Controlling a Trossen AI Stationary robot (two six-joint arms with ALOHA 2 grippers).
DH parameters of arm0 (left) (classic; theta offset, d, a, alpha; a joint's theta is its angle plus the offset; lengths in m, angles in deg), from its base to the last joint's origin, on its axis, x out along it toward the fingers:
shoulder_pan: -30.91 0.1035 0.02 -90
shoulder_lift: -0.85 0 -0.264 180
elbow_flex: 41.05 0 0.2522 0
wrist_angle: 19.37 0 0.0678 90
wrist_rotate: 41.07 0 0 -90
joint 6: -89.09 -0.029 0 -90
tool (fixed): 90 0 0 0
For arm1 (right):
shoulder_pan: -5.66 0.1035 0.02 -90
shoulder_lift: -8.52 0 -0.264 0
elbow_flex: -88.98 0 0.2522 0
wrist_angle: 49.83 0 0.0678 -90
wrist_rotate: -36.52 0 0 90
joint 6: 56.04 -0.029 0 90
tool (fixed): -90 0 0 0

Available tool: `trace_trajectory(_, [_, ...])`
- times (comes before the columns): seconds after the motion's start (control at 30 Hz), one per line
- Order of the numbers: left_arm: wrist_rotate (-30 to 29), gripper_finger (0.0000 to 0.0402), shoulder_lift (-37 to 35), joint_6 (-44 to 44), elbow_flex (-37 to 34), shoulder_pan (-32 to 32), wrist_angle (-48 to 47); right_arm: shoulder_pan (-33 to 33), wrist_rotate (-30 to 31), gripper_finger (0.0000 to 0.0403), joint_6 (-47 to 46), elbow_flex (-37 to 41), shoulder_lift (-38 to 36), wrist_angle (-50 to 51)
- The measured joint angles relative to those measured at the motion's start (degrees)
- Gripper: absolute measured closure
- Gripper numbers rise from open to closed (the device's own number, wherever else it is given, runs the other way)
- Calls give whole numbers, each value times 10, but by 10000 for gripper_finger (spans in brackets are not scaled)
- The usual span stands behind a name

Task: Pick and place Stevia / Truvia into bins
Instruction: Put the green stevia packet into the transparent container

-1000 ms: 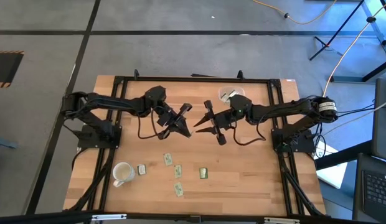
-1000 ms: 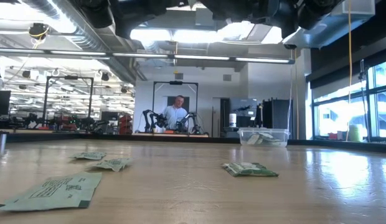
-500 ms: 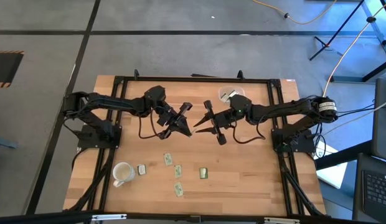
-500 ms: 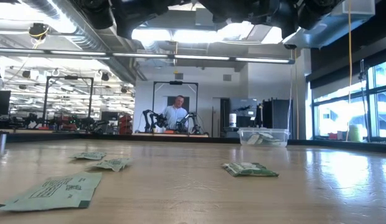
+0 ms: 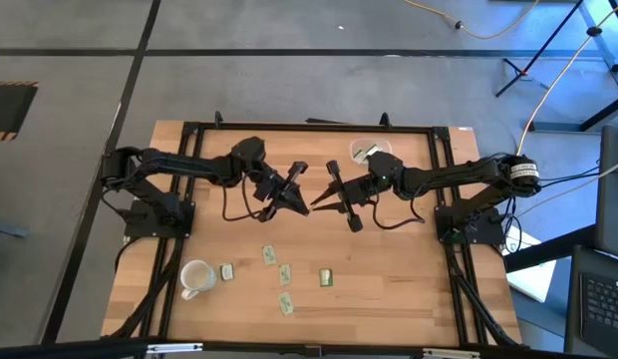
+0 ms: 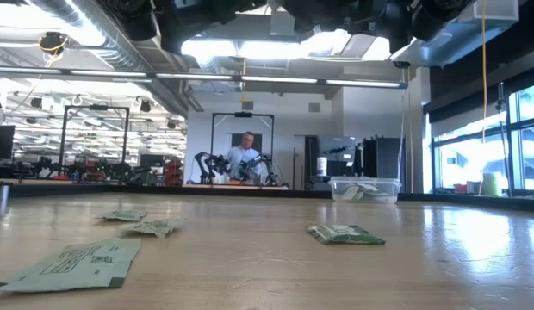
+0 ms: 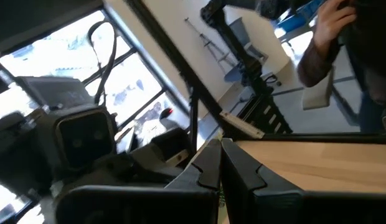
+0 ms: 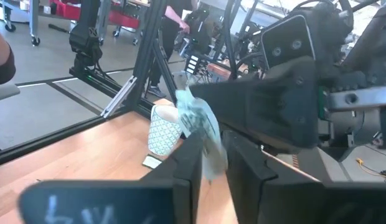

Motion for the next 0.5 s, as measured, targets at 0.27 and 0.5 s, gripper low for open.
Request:
trace_trajectory(0.27, [-41, 380, 0, 13, 0, 6, -3, -1, 3, 396, -8, 0, 0, 1])
trace_trajectory(0.5, [-50, 316, -7, 47, 0, 11, -4, -17, 0, 399, -33, 0, -8, 19])
